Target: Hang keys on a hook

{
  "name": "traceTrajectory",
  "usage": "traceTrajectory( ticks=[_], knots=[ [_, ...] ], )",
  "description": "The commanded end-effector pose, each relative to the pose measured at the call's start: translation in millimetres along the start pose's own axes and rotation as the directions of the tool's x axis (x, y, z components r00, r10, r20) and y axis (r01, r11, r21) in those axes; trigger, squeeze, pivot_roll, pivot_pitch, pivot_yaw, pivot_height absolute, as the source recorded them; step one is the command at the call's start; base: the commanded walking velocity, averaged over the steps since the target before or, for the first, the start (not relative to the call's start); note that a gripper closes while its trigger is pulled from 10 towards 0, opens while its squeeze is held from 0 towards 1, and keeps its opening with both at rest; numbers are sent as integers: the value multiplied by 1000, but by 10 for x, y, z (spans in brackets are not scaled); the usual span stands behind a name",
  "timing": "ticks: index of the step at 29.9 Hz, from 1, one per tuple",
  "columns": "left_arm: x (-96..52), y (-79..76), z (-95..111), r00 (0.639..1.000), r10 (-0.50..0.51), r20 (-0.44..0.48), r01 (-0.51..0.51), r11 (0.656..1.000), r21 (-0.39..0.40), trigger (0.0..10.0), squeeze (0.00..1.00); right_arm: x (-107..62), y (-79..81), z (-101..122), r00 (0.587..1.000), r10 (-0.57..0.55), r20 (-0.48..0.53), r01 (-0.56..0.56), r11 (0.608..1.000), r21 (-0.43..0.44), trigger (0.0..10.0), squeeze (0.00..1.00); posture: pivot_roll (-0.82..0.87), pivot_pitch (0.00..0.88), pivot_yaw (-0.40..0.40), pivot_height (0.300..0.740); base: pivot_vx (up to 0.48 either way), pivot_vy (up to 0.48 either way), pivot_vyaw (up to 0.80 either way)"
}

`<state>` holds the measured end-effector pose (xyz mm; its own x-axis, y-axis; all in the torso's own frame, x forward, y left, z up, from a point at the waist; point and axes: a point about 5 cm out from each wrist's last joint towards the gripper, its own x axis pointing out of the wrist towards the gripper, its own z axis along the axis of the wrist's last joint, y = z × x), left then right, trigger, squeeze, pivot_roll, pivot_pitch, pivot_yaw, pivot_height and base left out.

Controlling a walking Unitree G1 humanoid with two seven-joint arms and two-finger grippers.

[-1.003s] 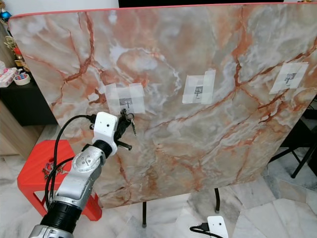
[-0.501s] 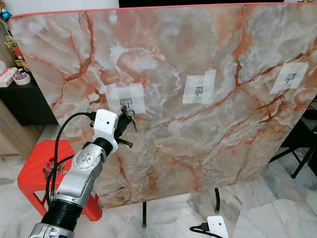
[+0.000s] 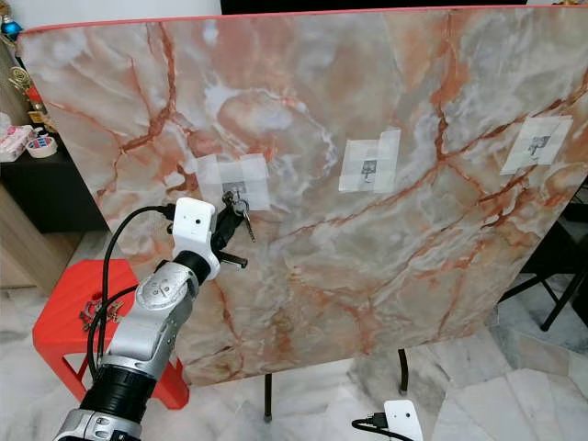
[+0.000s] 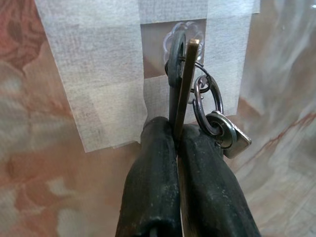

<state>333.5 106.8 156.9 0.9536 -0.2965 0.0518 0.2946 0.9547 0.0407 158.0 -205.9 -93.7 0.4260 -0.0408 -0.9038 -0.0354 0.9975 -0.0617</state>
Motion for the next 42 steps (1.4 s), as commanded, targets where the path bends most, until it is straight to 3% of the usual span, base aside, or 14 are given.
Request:
traceTrajectory(
  ticks=[1, 5, 13, 27, 28, 29, 30, 42],
  knots=[
    [11, 46, 8, 999, 25, -27, -25, 999, -23, 10000, 0, 3, 16, 8, 1000, 4, -2, -4, 1000, 4, 10000, 0, 62, 0, -30, 724, 0, 0, 0],
    [10, 43, -28, 996, 18, -87, -24, 998, -60, 10000, 0, 3, 17, 7, 1000, 5, -4, -5, 1000, 4, 10000, 0, 63, 0, -30, 724, 0, 0, 0],
    [27, 44, 34, 994, 34, -102, -51, 985, -162, 10000, 0, 3, 18, 6, 1000, 7, -5, -7, 1000, 4, 10000, 0, 63, 0, -30, 724, 0, 0, 0],
    [10, -9, 14, 991, 6, -137, -29, 986, -165, 10000, 0, 4, 24, 7, 1000, 8, -4, -8, 1000, 6, 10000, 0, 63, 0, -28, 724, 0, 0, 0],
    [8, 2, 10, 990, 10, -140, -31, 988, -150, 10000, 784, 4, 23, 7, 1000, 8, -4, -8, 1000, 6, 10000, 0, 64, 0, -29, 724, 0, 0, 0],
    [6, 8, 6, 990, 13, -143, -34, 989, -146, 10000, 784, 4, 24, 8, 1000, 8, -4, -8, 1000, 6, 10000, 0, 64, 0, -29, 724, 0, 0, 0],
    [3, 15, -7, 989, 17, -149, -37, 990, -133, 10000, 1000, 4, 23, 8, 1000, 8, -4, -8, 1000, 6, 10000, 0, 64, 0, -29, 724, 0, 0, 0],
    [-58, 81, -99, 984, 35, -174, -55, 993, -108, 10000, 1000, 3, 21, 8, 1000, 9, -5, -8, 1000, 4, 10000, 0, 65, 0, -31, 724, 0, 0, 0]
  ],
)
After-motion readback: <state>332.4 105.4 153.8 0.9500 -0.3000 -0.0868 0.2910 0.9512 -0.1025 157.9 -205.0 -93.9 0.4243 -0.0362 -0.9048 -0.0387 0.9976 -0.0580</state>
